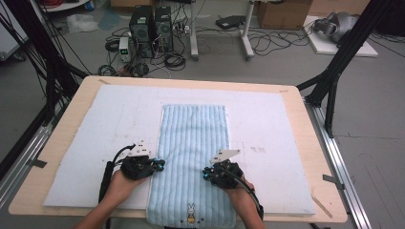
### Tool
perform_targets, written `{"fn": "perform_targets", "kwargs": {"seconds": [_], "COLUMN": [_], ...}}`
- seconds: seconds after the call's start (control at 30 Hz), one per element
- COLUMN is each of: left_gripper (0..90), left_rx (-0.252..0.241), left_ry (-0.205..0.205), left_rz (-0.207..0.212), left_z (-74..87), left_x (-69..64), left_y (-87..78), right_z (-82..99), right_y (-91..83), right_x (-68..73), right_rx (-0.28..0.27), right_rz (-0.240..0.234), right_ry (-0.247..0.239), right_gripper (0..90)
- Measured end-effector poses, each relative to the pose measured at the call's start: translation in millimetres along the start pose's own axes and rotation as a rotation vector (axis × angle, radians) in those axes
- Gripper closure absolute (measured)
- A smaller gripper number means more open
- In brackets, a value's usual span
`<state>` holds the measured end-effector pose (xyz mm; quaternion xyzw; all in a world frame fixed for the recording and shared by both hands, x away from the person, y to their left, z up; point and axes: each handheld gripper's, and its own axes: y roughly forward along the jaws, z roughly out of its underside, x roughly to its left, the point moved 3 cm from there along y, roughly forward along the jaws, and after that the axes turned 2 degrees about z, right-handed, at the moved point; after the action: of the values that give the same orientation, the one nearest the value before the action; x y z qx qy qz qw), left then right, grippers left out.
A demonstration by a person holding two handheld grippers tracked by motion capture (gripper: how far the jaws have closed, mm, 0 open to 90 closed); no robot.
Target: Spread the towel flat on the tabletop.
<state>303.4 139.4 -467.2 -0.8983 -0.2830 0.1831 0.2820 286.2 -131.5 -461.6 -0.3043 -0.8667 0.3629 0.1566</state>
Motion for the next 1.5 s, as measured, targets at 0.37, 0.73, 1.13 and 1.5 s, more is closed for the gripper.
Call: {"fn": "perform_targets", "kwargs": {"seconds": [0.37, 0.73, 1.13, 1.5], "left_gripper": [58.8, 71.2, 82.3, 74.0], "left_rx": [-0.087, -0.184, -0.038, -0.042], "left_ry": [-0.055, -0.126, -0.141, -0.136], "left_rz": [-0.023, -0.106, -0.227, -0.321], "left_z": [-23.5, -62.1, -81.8, -94.9], "left_x": [23.6, 72.2, 119.8, 138.9], "left_y": [-2.2, 14.8, 66.3, 79.9], "right_z": [-10.2, -28.1, -23.7, -32.7], "right_y": [-19.0, 4.9, 16.0, 7.2], "right_x": [-29.4, -115.2, -117.9, -136.0], "right_rx": [-0.143, -0.125, -0.014, -0.146], "right_rz": [0.016, 0.221, 0.267, 0.231], "right_ry": [0.065, 0.173, 0.147, 0.199], "right_gripper": [64.8, 81.8, 88.4, 68.0]}}
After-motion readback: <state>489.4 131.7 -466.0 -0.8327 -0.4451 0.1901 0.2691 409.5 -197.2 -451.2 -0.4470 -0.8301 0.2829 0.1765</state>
